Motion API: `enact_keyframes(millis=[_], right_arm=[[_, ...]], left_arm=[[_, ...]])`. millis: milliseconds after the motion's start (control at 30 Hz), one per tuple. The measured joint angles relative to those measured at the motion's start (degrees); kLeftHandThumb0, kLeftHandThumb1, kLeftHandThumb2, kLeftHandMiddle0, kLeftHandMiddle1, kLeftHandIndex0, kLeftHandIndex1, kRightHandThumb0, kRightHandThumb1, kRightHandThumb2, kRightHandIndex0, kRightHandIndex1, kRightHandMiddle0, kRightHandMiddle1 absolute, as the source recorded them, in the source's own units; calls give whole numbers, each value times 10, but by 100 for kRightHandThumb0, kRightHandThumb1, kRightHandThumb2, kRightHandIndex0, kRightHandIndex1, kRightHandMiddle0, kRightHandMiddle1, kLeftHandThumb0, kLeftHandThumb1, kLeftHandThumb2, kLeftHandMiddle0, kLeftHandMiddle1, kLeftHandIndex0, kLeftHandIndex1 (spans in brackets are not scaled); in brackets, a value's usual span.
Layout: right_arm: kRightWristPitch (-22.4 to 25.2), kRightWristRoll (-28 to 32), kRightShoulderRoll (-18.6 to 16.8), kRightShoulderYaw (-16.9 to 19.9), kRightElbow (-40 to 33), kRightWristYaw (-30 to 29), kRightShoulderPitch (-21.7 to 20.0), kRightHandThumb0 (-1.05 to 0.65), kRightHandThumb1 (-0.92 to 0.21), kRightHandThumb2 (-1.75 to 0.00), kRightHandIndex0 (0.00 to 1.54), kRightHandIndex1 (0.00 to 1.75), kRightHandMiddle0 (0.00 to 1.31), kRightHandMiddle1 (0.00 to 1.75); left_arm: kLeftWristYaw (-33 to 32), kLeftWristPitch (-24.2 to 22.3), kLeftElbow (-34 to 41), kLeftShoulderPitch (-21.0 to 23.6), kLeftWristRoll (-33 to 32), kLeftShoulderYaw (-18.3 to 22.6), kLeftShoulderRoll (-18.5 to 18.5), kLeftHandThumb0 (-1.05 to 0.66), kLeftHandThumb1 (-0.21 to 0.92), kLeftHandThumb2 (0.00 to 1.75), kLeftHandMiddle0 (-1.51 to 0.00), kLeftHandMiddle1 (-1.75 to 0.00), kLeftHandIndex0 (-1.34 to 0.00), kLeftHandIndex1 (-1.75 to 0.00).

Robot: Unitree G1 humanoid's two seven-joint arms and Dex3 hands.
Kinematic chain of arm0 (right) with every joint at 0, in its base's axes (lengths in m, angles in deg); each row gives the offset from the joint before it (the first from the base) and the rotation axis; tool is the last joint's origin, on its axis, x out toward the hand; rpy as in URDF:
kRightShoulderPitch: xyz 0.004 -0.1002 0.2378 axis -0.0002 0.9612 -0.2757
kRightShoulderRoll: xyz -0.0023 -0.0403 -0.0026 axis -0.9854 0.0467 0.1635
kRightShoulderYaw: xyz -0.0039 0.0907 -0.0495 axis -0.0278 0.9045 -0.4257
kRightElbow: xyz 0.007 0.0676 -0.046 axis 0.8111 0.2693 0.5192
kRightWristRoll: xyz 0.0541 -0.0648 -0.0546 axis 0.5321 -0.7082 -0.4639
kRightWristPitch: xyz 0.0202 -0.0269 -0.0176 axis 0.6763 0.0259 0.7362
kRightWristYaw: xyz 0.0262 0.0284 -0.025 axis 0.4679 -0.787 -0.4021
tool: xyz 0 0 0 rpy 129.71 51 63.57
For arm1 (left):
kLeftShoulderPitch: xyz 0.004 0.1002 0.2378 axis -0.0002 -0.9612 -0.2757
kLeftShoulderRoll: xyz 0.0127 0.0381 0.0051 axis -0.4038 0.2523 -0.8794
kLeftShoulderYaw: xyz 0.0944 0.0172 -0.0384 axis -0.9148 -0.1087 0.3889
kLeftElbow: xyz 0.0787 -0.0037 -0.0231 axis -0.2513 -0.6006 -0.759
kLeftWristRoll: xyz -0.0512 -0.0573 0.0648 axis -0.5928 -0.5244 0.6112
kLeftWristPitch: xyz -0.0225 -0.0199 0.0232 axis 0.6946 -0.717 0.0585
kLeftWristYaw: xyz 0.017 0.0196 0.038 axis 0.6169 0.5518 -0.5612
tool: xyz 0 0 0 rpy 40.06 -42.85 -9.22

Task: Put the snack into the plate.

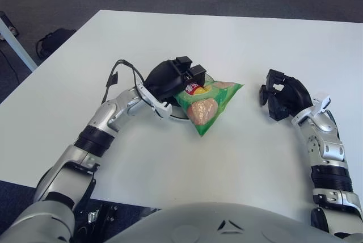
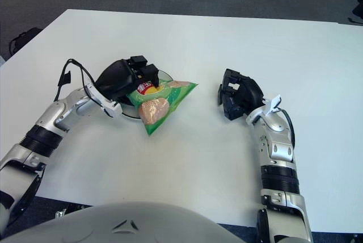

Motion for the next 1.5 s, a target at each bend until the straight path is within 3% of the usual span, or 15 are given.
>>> enact_keyframes(millis=[333,433,500,600,633,700,767,833,1033,1200,1500], right_arm=[[0,-1,0,0,0,-3,0,-1,8,-175,89,169,72,175],[0,-1,0,0,0,-4,0,-1,9,-175,90,168,72,175],[1,-1,0,0,0,-5,0,-1,9,-175,90,168,73,175],[3,-1,0,0,0,-6,0,-1,9,-175,91,166,73,175],[5,-1,0,0,0,-6,0,-1,9,-175,91,166,73,175],[10,-1,0,1,0,-7,0,-1,9,-175,91,165,73,175],[15,-1,0,1,0,-8,0,-1,10,-175,92,165,73,175],[19,-1,0,1,-1,-9,0,-1,10,-175,92,165,73,175],[35,-1,1,2,-8,-14,-2,-1,9,-175,91,166,72,175],[48,-2,1,2,-14,-23,-4,-1,9,-175,91,167,72,175],[69,-5,12,1,-18,-27,-9,-1,8,-175,88,171,72,175]], left_arm=[[-11,-16,-1,1,5,-7,-1,0,7,160,-79,-174,-56,-175],[-18,-17,-2,1,12,-8,-2,-1,1,160,-84,-174,-72,-154],[-27,-17,-3,2,20,-11,-3,-1,1,158,-84,-175,-75,-149],[-39,-14,-10,6,27,-14,-5,-1,27,135,-58,-175,-54,-166],[-42,-12,-13,7,27,-15,-6,-1,31,131,-54,-175,-50,-168],[-44,-7,-17,8,26,-15,-9,-18,62,91,-43,-164,-34,-172],[-42,-2,-18,8,24,-15,-15,-45,76,75,-36,-132,-18,-151],[-35,4,-18,7,19,-15,-21,-64,86,76,-31,-102,-7,-129],[11,24,-10,2,-21,-12,-39,-77,91,97,-26,-65,-1,-98],[53,38,25,0,-61,4,-58,-74,92,108,-24,-53,0,-90],[53,80,31,0,-69,20,-64,-68,92,120,-21,-44,0,-83]])
